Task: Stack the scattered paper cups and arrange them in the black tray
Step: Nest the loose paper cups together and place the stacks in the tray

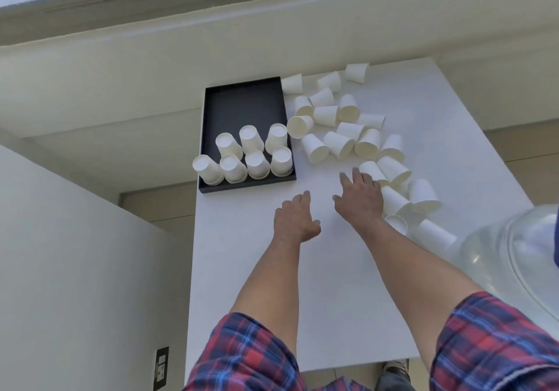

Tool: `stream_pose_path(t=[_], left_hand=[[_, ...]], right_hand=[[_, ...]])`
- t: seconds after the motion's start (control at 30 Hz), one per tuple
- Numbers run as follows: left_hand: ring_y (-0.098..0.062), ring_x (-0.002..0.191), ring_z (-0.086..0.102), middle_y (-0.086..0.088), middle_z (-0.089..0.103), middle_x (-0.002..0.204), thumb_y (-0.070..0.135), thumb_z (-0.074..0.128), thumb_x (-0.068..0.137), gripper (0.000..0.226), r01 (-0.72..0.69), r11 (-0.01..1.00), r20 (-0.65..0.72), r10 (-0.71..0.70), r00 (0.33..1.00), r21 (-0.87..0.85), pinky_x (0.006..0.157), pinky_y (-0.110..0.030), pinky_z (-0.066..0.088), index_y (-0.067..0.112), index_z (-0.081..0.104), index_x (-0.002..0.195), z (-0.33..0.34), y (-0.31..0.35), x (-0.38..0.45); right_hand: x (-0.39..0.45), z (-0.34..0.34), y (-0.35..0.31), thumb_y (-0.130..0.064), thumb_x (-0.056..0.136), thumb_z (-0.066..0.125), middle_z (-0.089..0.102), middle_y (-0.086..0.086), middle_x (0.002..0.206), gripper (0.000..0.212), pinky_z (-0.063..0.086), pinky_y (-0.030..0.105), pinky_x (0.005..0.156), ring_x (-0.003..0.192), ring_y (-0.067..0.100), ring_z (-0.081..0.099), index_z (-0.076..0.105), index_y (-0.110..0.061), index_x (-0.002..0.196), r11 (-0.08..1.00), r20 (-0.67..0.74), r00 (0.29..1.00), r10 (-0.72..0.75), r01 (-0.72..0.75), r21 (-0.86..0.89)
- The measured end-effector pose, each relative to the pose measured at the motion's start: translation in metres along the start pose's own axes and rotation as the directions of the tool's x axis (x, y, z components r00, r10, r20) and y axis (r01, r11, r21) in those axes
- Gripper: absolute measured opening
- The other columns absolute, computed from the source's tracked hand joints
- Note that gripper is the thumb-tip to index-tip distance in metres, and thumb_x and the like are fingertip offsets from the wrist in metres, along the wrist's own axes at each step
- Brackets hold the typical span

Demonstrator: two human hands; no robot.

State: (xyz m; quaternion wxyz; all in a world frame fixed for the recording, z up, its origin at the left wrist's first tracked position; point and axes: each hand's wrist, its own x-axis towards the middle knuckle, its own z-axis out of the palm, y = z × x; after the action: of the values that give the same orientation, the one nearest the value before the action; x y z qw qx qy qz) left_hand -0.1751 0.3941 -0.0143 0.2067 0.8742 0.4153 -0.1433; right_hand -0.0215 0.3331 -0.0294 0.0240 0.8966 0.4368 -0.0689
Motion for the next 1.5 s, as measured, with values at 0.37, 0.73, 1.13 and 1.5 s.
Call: stream_pose_path(t=[0.37,0.73,1.13,1.5], left_hand=[[-0.034,0.140,0.042,-0.008,0.033,0.162,0.043,0.065,0.095,0.094,0.030,0.995,0.102,-0.020,0.995,-0.097,0.109,-0.046,0.041,0.022,0.005,0.164,0.031,0.036,-0.027],[-0.028,0.120,0.061,-0.007,0.060,0.133,0.038,0.073,0.087,0.078,0.146,0.890,0.105,-0.111,0.988,-0.432,0.095,-0.046,0.055,0.021,0.032,0.151,0.040,0.033,-0.045],[-0.029,0.129,0.054,-0.006,0.054,0.141,0.048,0.079,0.080,0.096,0.153,0.937,0.108,-0.125,0.986,-0.314,0.099,-0.041,0.049,0.027,0.025,0.157,0.041,0.018,-0.057],[-0.029,0.123,0.060,-0.003,0.052,0.141,0.044,0.083,0.076,0.095,0.204,0.852,0.130,-0.161,0.978,-0.482,0.100,-0.044,0.054,0.031,0.031,0.155,0.043,0.000,-0.067]], right_hand=[[-0.033,0.008,0.018,-0.019,0.095,0.059,0.052,0.006,0.139,0.057,0.048,0.042,0.100,0.124,0.027,0.054,0.040,-0.020,0.149,0.876,0.226,0.973,-0.038,-0.077,0.477],[-0.060,0.007,0.012,-0.024,0.088,0.073,0.072,-0.013,0.096,0.037,0.055,0.025,0.081,0.090,0.007,0.067,0.066,-0.026,0.123,0.539,0.218,0.958,-0.187,-0.085,0.838],[-0.085,-0.002,0.066,-0.017,0.080,0.064,0.045,0.004,0.127,0.041,0.039,0.041,0.074,0.112,0.026,0.048,0.054,-0.019,0.120,0.914,0.089,0.982,-0.164,0.185,-0.361],[-0.085,0.001,0.053,-0.017,0.091,0.058,0.060,0.004,0.113,0.024,0.045,0.033,0.086,0.106,0.025,0.059,0.061,-0.016,0.115,0.982,0.181,0.982,-0.063,0.093,-0.167]])
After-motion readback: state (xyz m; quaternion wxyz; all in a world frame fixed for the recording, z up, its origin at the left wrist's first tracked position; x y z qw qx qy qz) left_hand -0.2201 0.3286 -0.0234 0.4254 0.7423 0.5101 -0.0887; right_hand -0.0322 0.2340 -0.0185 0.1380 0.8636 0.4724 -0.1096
